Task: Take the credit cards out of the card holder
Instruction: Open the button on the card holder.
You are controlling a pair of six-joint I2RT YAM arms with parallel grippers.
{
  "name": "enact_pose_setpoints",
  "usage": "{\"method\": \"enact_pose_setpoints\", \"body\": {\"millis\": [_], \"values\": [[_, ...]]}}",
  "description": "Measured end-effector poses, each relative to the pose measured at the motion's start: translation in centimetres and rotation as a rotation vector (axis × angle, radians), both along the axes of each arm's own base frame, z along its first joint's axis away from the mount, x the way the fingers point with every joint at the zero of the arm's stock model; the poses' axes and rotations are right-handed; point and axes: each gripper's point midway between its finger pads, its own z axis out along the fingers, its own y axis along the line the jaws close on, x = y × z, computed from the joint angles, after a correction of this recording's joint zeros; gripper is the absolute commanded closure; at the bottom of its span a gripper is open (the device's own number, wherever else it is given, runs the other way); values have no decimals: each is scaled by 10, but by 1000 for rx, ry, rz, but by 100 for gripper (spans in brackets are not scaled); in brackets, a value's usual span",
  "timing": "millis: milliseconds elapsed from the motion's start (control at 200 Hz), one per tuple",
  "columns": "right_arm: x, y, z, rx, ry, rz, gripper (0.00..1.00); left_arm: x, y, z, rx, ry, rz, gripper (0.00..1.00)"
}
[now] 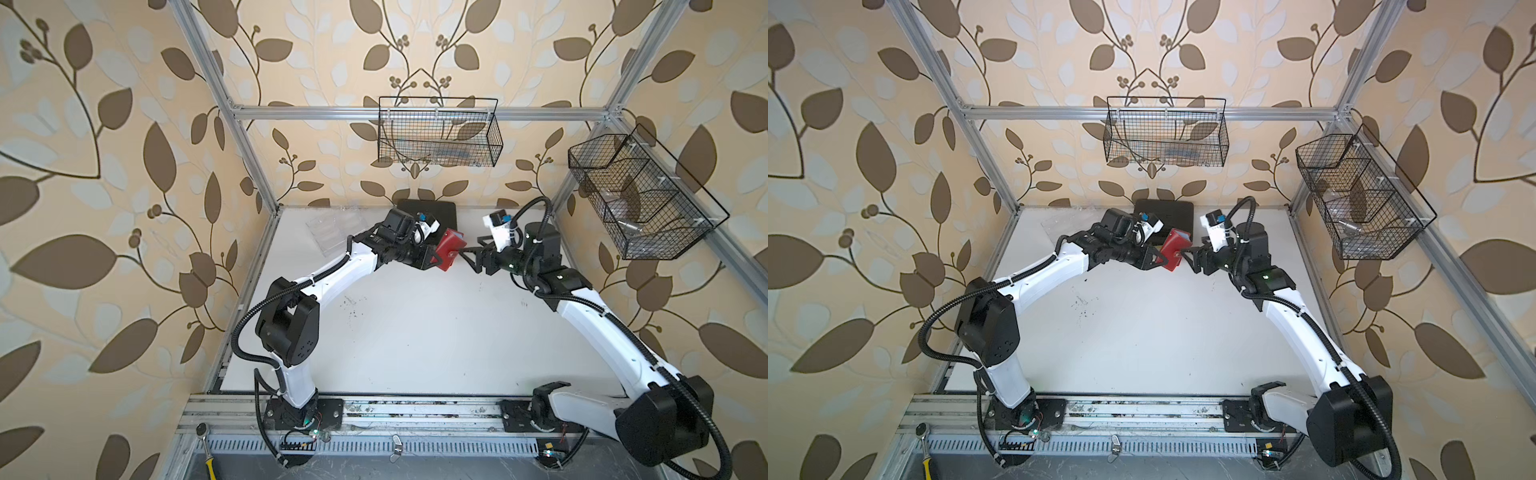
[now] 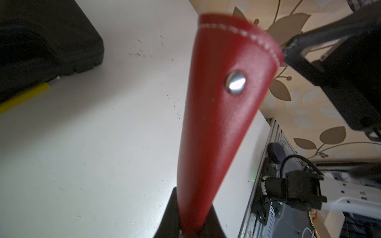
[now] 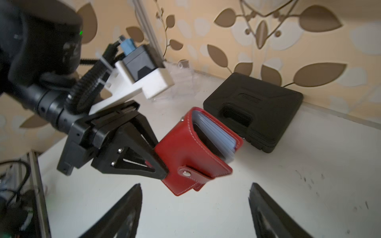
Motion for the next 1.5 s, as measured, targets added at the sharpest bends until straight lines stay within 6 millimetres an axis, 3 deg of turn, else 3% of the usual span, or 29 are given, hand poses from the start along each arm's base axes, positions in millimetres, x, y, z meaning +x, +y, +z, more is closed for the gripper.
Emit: {"method": "enact_pose_setpoints", "body": {"millis": [145, 315, 500, 775, 1015, 1499], "values": [[0, -13, -13, 178, 206, -153, 28, 16, 3, 7, -19, 29, 124, 100], [-8, 9, -41, 272, 409, -189, 33, 26, 6, 3, 4, 61, 210, 100], [-5, 27, -72, 280, 544, -212, 36, 17, -8, -6, 36, 79, 201, 100], [9, 40, -69, 281, 556, -227, 47, -2, -22, -22, 88, 108, 169, 100], [17, 35, -85, 235, 593, -288, 60, -8, -27, -23, 91, 107, 163, 100], [19, 19, -101, 135, 603, -363, 71, -11, -34, -33, 104, 121, 158, 100]]}}
